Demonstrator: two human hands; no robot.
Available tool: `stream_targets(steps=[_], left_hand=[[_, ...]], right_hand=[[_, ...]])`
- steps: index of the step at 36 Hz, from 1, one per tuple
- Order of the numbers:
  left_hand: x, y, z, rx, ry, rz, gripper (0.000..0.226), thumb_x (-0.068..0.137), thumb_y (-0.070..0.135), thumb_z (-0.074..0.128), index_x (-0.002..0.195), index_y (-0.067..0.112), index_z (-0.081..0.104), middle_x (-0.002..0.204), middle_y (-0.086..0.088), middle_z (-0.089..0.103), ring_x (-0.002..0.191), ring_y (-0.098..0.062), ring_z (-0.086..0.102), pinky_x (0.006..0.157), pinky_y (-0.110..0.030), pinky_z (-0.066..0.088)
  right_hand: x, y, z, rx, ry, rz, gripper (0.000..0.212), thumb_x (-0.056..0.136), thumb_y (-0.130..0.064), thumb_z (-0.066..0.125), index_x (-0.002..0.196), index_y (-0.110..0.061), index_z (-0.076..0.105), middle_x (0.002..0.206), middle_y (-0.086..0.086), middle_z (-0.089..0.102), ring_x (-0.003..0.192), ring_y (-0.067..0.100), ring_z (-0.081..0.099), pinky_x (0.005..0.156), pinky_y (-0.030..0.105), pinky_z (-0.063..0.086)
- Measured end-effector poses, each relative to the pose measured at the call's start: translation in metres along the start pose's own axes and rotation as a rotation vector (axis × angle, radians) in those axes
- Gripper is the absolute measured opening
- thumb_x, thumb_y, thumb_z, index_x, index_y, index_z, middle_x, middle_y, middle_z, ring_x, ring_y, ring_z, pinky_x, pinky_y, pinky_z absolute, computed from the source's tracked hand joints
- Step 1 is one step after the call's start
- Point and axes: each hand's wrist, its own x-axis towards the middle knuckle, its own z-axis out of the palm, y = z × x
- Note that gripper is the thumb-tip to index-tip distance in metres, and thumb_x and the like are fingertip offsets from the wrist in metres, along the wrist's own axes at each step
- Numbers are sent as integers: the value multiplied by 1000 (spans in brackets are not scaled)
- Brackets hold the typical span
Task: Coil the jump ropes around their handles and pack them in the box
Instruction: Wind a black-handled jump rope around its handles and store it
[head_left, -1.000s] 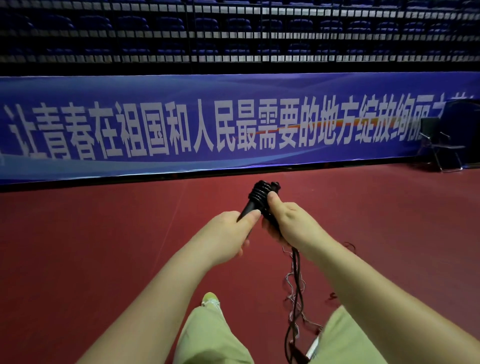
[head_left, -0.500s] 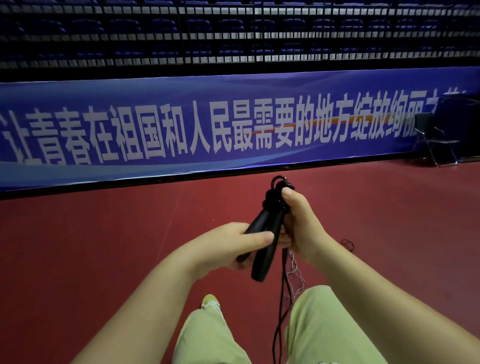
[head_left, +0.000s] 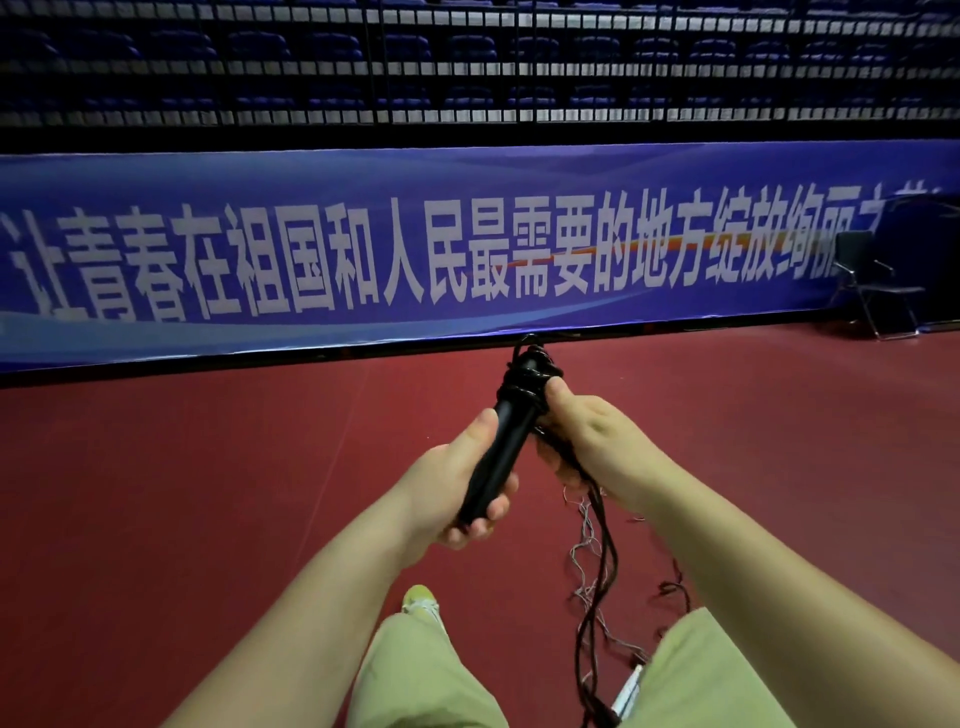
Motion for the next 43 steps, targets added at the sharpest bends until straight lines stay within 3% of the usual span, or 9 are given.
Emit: stream_targets(steps=[6,9,16,22,26,31,36,39,43], left_hand=[[9,6,3,291,203,114,53,96,57,30,82,12,54,63,-3,54,49,-15,45,49,-22,38],[15,7,-4,565,317,140,54,94,60,30,75,14,50,69,-2,56,63,-21,51,67,-36,43],[19,4,-7,896,385,71,49,92,66,29,82,23,50,72,4,56,68,-18,56,59,-32,36],[15,1,4,1147,542,147,46,89,70,31,106,31,48,89,7,61,88,-22,60,66,-33,40],[10,2,5,1165,579,215,43,88,70,33,102,31,45,89,6,58,87,-22,60,65,-33,40],[-3,11,2,841,343,185,38,82,66,52,97,31,48,82,8,61,72,-11,59,59,-30,40],[-13,18,0,5,-174,-11,61,75,68,53,97,12,61,77,-9,67,63,-21,63,61,-30,47],[-15,10,8,-412,-513,-144,73,65,73,50,95,10,71,79,-9,68,67,-24,65,65,-30,52],[-13,4,24,-607,-623,-118,68,68,71,48,91,12,72,71,-3,63,56,-16,61,57,-24,51]], right_hand=[[-2,11,14,-254,353,-91,65,103,-44,22,61,-6,53,47,-5,43,44,7,38,49,27,26],[-1,13,15,-108,318,-36,77,101,-53,17,74,5,59,47,-6,43,42,8,35,49,29,27],[1,17,19,272,147,265,75,89,-74,21,82,-13,64,53,-9,42,41,8,29,46,25,22],[4,13,20,332,164,314,56,93,-64,37,60,-20,48,50,-6,34,42,10,22,47,26,16],[2,11,19,372,153,258,54,96,-56,37,54,-23,44,51,-6,28,41,9,19,43,24,16],[0,7,13,370,144,98,47,96,-55,36,67,-19,42,52,-6,26,42,8,18,48,25,14],[0,2,5,609,75,28,55,77,-65,34,83,-11,48,46,-7,31,37,6,20,40,18,15],[-3,3,2,633,-43,-23,59,87,-62,31,86,-7,53,47,-4,39,34,6,28,36,17,22],[-3,8,3,580,-96,-59,72,77,-72,39,96,-5,57,56,-7,60,50,5,54,52,15,41]])
